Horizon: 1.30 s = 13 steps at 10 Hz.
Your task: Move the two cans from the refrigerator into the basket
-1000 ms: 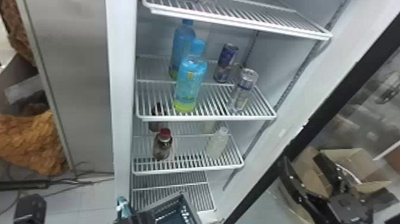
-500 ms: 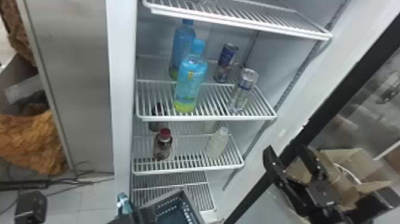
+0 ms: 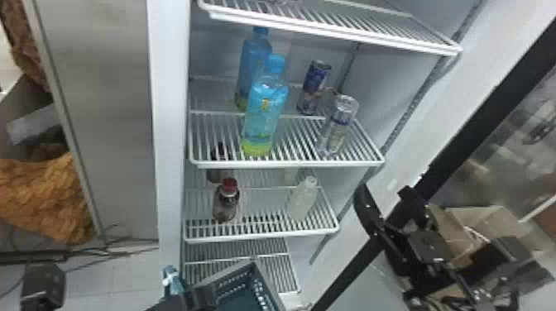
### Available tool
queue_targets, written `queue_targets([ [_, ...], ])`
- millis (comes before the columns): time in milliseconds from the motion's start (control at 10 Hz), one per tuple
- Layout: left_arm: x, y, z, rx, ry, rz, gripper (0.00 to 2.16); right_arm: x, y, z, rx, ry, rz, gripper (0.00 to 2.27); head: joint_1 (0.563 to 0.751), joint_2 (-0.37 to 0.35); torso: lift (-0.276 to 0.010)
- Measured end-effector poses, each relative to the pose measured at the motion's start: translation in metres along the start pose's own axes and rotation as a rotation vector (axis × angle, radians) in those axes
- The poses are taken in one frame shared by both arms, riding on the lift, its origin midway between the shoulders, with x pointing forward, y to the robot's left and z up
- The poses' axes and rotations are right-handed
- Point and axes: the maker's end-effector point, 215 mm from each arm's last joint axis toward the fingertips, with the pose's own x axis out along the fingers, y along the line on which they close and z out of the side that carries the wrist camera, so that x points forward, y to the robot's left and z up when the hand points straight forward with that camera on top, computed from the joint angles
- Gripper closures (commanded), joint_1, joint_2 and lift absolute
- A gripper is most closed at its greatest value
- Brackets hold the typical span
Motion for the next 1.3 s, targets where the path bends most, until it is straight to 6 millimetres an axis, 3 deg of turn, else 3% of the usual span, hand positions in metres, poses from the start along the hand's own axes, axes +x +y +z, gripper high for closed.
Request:
queue_targets([
  [300,0.0,0.0,0.0,0.0,0.0,0.001,1.2,0.023,0.007,0.003,0.003,0.005,-0.008,0.09,0.695,-0.35,-0.035],
  [700,-0.001,0.002,-0.001,-0.005,-0.001,0.003,1.2,0.058,-0.007,-0.003,0.005,0.011,-0.036,0.1,0.695,-0.35,-0.035],
  [1300,0.001,0.002,-0.002,-0.004,0.008,0.007,1.2,0.127,-0.011,-0.009,0.015,0.007,-0.022,0.09,0.695,-0.35,-0.035],
])
